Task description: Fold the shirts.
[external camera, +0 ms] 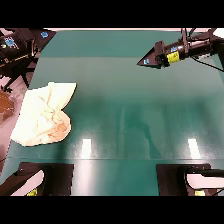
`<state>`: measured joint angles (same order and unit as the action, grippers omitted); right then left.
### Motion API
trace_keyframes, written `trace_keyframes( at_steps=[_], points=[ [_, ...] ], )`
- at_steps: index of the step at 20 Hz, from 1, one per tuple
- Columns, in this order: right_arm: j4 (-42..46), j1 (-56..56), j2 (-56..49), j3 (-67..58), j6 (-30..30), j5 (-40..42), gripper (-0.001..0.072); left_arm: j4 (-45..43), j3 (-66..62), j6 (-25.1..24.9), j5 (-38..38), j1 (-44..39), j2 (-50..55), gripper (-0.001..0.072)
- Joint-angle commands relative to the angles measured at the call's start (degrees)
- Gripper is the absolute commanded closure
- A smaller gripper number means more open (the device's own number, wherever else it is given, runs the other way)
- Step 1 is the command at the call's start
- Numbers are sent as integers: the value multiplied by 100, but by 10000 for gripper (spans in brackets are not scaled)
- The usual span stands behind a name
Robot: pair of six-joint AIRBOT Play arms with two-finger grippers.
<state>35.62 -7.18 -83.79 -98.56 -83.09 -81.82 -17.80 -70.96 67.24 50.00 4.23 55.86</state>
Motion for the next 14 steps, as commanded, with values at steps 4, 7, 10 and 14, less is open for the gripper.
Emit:
trace_keyframes(
  at_steps=[4,7,10,14],
  points=[
    [-2,0,-2,-2,-2,146,688,0,-4,-2,-2,4,2,684],
    [-4,0,-2,-2,-2,146,688,0,-7,-2,-2,4,2,683],
    [-4,0,-2,-2,-2,146,688,2,-4,-2,-2,4,2,684],
    [-4,0,-2,-2,-2,238,687,2,-4,-2,-2,4,2,683]
  ],
)
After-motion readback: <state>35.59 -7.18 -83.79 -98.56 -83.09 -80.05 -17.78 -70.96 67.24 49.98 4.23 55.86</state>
